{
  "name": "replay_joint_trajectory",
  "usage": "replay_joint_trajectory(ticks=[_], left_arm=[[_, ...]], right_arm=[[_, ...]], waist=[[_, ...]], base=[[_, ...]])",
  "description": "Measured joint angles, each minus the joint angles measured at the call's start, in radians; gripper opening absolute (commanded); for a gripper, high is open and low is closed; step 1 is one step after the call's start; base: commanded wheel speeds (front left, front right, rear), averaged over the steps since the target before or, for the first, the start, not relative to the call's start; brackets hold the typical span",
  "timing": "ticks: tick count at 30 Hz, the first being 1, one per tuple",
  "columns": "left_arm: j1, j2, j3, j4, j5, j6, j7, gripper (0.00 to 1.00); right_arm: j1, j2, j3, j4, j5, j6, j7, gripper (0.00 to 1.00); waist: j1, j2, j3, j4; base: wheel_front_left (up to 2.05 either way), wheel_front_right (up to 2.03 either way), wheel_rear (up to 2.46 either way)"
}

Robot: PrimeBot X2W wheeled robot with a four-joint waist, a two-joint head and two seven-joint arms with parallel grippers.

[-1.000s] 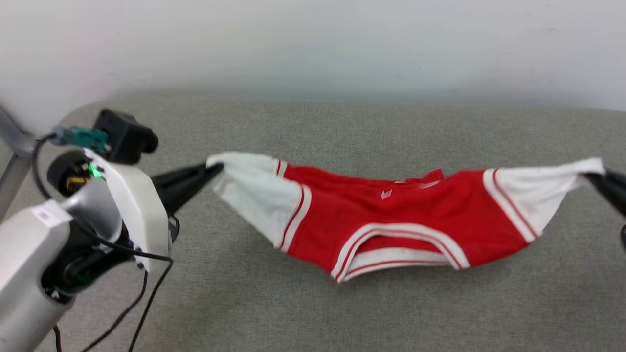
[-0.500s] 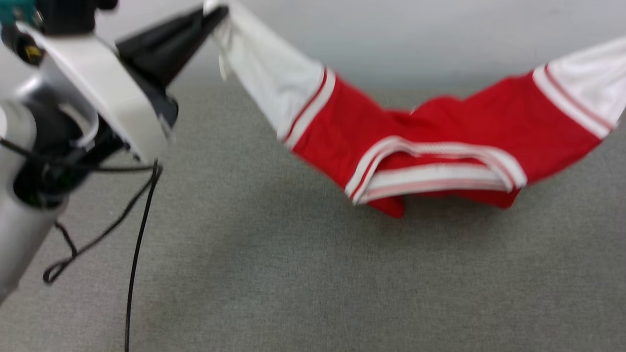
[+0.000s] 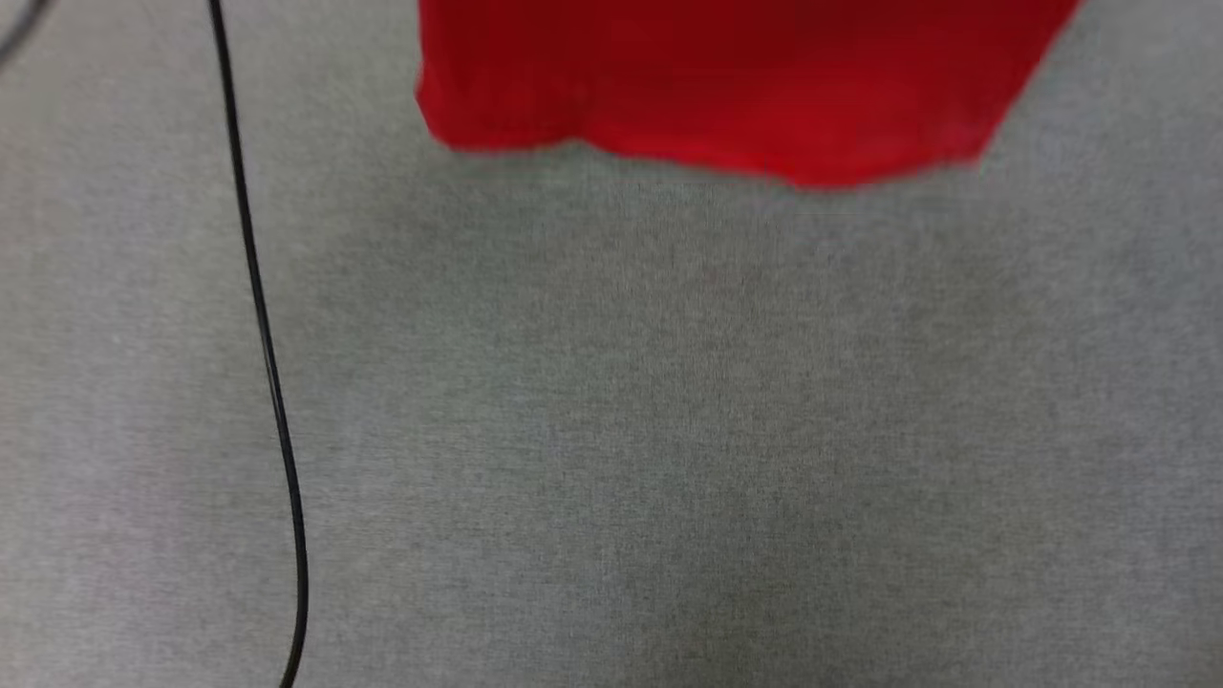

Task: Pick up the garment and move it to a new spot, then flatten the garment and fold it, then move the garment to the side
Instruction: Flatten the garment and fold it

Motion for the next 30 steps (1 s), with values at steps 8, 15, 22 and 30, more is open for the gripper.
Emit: replay_joint_trajectory(ticks=[8,15,22,30], left_arm=[[-0.241,-0.026,-0.009,0.192,0.062,0.000,-0.104,0.00],[-0.348,-0.031,-0.028,0.326,0.049,0.000,-0.180,0.00],[-0.331,-0.016,-0.087,0.381,-0.002,0.000,-0.242,0.00],[-0.185,0.038,-0.175,0.394,-0.062,0.000,-0.319,0.00]], right_arm=[[-0.355,0.110,0.061,0.223,-0.152,0.000,-0.122,0.00],[-0.582,0.176,0.128,0.418,-0.243,0.000,-0.223,0.00],[-0.644,0.209,0.199,0.585,-0.235,0.000,-0.292,0.00],[-0.510,0.244,0.255,0.707,-0.159,0.000,-0.389,0.00]], waist=[[0.0001,0.0000,0.131,-0.014],[0.0001,0.0000,0.196,-0.011],[0.0000,0.0000,0.232,-0.008],[0.0000,0.0000,0.233,-0.012]], base=[[0.00,0.00,0.00],[0.00,0.00,0.00],[0.00,0.00,0.00],[0.00,0.00,0.00]])
